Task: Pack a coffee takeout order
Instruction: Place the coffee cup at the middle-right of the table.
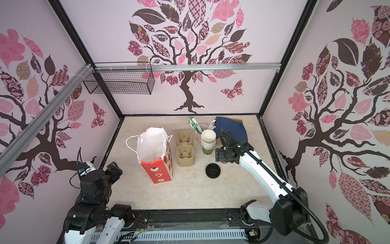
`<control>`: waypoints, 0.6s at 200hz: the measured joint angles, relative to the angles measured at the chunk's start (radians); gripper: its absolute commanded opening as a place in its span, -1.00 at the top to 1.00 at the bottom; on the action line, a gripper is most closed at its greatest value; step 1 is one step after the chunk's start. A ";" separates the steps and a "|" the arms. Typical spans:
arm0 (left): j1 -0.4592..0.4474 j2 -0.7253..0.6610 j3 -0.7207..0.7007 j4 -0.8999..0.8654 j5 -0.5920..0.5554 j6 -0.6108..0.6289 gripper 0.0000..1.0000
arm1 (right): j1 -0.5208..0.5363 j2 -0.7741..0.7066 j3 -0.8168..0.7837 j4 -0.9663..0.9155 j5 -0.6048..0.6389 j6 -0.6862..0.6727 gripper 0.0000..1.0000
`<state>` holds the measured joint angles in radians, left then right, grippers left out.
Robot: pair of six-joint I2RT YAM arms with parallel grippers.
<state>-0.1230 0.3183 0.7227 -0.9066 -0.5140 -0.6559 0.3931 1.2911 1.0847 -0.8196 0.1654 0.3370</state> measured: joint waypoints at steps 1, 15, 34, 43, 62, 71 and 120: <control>0.000 0.000 0.000 0.000 0.000 0.000 -0.69 | -0.002 0.002 0.000 0.002 0.000 -0.001 -0.82; 0.000 0.000 0.000 0.000 0.002 0.000 -0.69 | -0.034 0.045 0.006 0.040 -0.013 -0.023 -0.82; 0.000 -0.003 0.000 0.000 0.004 0.000 -0.69 | -0.069 0.098 0.008 0.084 -0.030 -0.043 -0.82; -0.001 -0.006 -0.001 0.000 0.004 -0.001 -0.69 | -0.081 0.123 0.009 0.102 -0.036 -0.050 -0.83; -0.001 -0.011 -0.004 0.001 0.005 -0.001 -0.69 | -0.104 0.170 0.010 0.130 -0.048 -0.057 -0.83; -0.001 -0.011 -0.005 0.001 0.007 -0.001 -0.70 | -0.113 0.187 0.010 0.139 -0.051 -0.058 -0.83; -0.002 -0.011 -0.016 0.008 0.019 -0.001 -0.69 | -0.153 0.240 -0.006 0.193 -0.074 -0.058 -0.84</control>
<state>-0.1246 0.3077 0.7063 -0.8986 -0.4946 -0.6571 0.2398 1.5314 1.0790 -0.6270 0.0917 0.2787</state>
